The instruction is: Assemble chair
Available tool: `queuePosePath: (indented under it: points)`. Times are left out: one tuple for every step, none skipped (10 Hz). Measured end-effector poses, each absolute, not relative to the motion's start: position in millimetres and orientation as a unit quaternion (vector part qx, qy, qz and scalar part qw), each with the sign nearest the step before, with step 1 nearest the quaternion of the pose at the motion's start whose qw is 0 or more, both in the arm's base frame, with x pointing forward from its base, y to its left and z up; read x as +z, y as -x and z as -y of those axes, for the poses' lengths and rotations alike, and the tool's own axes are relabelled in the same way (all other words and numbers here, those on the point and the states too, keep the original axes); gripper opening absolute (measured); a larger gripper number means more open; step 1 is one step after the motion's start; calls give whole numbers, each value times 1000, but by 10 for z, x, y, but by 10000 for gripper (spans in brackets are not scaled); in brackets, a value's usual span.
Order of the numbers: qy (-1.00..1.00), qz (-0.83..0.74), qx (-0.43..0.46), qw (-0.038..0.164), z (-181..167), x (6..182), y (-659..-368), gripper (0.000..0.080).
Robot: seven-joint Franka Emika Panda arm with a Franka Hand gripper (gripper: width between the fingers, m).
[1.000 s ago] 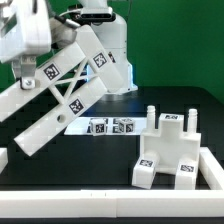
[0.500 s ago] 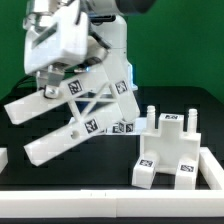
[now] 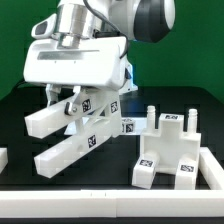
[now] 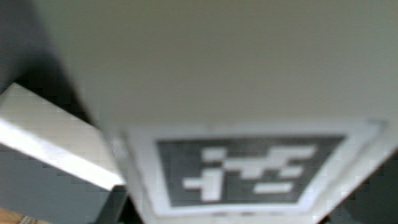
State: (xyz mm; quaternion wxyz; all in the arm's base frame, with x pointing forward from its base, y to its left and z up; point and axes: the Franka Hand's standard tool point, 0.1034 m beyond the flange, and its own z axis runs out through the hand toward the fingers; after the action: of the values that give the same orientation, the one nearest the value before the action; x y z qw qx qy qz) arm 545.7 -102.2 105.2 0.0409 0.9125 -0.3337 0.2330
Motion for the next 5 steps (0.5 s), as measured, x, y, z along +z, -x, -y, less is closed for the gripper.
queuePosePath:
  points:
    - [-913, 334, 233, 41, 1024, 1048, -5456, 287]
    - [-924, 304, 227, 48, 1041, 1046, -5453, 287]
    - [-953, 223, 197, 63, 1163, 1076, -5439, 287]
    - [-968, 152, 185, 75, 1297, 1149, -5447, 287]
    - [-975, 101, 179, 85, 1326, 1159, -5445, 287]
